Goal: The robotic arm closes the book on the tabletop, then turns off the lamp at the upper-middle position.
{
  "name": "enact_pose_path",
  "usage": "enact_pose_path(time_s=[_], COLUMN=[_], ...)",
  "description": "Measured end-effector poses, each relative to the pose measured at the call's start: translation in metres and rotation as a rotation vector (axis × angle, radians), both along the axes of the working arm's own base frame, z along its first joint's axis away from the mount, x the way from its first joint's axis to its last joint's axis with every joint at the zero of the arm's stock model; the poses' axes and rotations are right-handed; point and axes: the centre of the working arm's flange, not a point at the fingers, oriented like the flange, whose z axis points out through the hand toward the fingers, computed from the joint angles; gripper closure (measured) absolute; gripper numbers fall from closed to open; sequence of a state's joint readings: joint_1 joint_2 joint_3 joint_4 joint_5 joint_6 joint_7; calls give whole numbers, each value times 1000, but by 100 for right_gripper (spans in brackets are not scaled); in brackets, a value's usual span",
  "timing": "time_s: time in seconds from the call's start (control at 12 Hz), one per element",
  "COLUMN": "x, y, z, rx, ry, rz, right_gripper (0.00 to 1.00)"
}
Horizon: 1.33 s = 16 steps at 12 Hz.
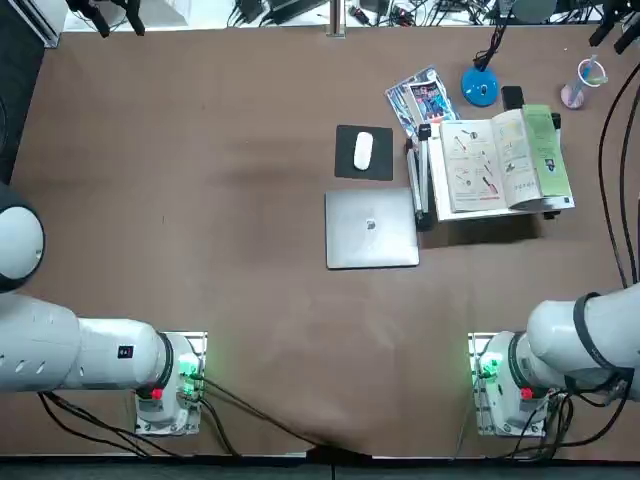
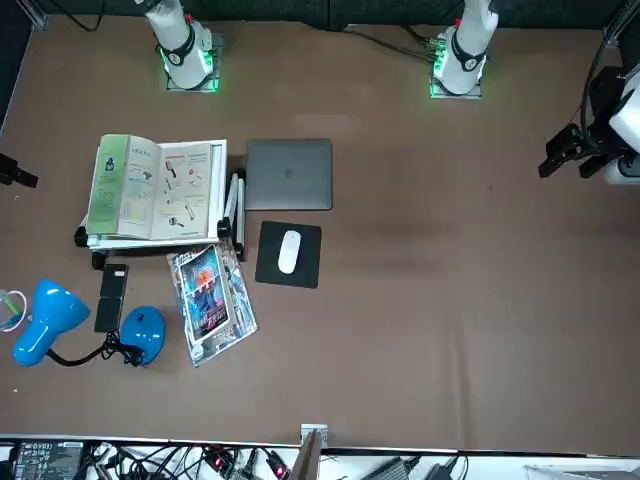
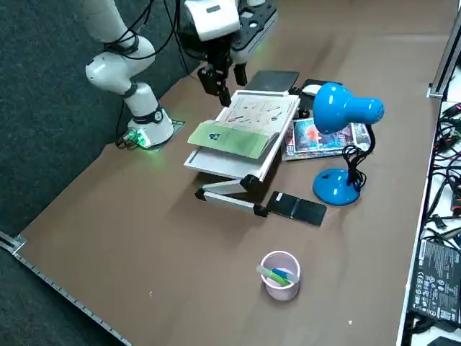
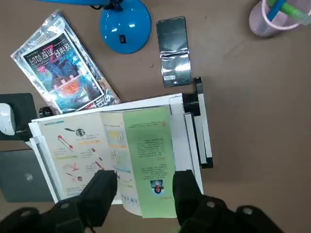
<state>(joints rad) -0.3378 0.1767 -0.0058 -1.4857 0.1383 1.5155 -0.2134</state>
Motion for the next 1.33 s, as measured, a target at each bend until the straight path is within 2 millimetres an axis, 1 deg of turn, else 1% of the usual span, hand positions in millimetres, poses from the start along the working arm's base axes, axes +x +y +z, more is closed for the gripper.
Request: enact_pose_path(time_s=[0.33, 0.5, 1.08, 1.33], x=[-6, -7, -8, -9], y=[-21, -23, -24, -29], z=[-17, -21, -23, -25], rx=[41, 46, 49, 55], ry=[16, 21, 26, 24], rz=[-11, -14, -17, -11], right_gripper=[26, 26, 26, 26])
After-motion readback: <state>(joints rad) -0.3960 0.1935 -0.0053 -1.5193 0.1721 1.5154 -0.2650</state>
